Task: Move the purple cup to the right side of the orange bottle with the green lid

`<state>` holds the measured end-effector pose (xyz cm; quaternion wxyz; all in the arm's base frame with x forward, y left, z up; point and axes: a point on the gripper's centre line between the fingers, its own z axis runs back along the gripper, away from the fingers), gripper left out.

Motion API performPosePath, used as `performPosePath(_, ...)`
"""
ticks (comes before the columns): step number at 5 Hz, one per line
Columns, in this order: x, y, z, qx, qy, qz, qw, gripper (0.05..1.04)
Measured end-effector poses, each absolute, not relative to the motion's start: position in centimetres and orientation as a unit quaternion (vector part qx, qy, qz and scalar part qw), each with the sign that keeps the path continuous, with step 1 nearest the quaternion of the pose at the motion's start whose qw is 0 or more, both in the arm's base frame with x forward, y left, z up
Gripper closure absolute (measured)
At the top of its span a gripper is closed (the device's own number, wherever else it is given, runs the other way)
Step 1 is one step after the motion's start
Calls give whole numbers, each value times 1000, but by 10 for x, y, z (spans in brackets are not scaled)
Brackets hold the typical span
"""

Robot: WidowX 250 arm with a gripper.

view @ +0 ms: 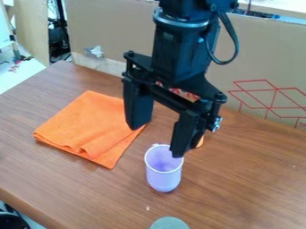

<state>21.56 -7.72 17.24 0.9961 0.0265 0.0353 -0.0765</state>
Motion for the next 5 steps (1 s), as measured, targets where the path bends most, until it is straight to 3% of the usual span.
performPosePath(2, 227, -77, 157, 28, 38, -83, 995, 83)
performPosePath(5, 267, -72, 106, 41, 32, -36, 998, 83)
